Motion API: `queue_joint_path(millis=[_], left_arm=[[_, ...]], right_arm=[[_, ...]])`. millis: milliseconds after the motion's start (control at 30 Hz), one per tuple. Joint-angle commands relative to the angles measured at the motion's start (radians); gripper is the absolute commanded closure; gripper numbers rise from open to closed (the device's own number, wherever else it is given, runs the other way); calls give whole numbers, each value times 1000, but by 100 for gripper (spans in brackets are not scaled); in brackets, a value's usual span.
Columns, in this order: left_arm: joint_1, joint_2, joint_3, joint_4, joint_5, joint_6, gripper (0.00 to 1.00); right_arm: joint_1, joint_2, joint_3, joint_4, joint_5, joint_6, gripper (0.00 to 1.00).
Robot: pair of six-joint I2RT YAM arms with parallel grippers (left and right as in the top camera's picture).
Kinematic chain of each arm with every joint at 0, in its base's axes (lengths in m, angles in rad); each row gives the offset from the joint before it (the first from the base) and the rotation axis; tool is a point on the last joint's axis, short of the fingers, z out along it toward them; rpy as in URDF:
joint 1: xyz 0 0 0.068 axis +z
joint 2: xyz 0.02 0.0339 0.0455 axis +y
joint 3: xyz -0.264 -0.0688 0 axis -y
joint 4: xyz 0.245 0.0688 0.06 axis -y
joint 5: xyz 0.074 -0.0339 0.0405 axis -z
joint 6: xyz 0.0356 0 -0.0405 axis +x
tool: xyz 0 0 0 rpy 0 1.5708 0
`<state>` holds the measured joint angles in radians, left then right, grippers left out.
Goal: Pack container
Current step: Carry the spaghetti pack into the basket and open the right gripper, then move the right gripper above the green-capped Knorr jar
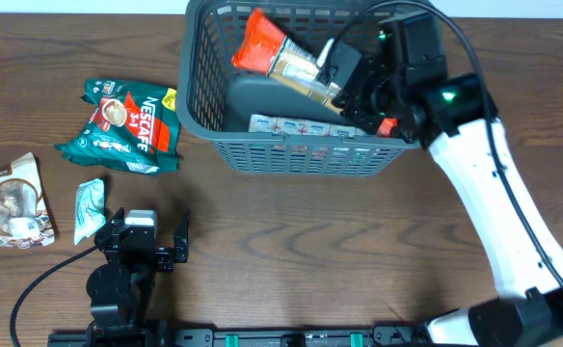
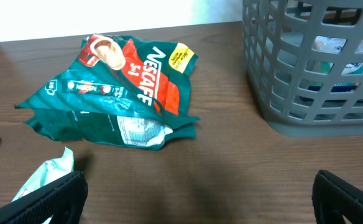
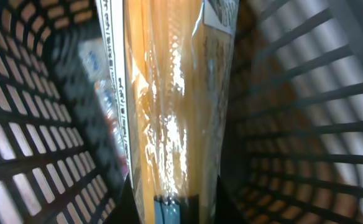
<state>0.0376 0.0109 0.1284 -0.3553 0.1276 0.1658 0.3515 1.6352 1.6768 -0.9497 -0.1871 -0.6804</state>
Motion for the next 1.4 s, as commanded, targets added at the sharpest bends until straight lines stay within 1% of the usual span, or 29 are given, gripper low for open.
queue_joint_path(millis=[0,233,500,533,567,600,633,667,867,967,1067,1200,1300,1367], left_arm=[[3,-7,-20,-2,-8,17,1],[3,-7,-20,-2,-8,17,1],[3,-7,-20,-2,-8,17,1],[3,-7,-20,-2,-8,17,1],[3,-7,-20,-2,-8,17,1],[3,-7,-20,-2,-8,17,1],[3,-7,-20,-2,-8,17,1],[3,-7,-20,-2,-8,17,1],[3,-7,-20,-2,-8,17,1],[3,-7,-20,-2,-8,17,1],[3,-7,-20,-2,-8,17,1],[3,-7,-20,-2,-8,17,1],[3,-7,-20,-2,-8,17,1],[3,-7,-20,-2,-8,17,1]], right_arm=[[2,42,48,-14,-64,-11,99],[0,140,47,-48,-87,-17,99],[-5,150,47,-44,-101,-17,99],[-6,150,47,-45,-101,-16,89],[-7,150,47,-46,-101,-15,55],[-8,150,47,-45,-101,-7,25],[-8,150,47,-43,-101,-5,11],[-10,150,47,-40,-101,-2,1],[-32,145,60,-2,-98,69,1],[-53,140,105,23,-77,158,1],[-75,139,193,23,-19,262,1],[-97,139,349,-16,109,415,1],[-113,137,465,-72,262,526,1],[-126,136,541,-140,404,618,1]])
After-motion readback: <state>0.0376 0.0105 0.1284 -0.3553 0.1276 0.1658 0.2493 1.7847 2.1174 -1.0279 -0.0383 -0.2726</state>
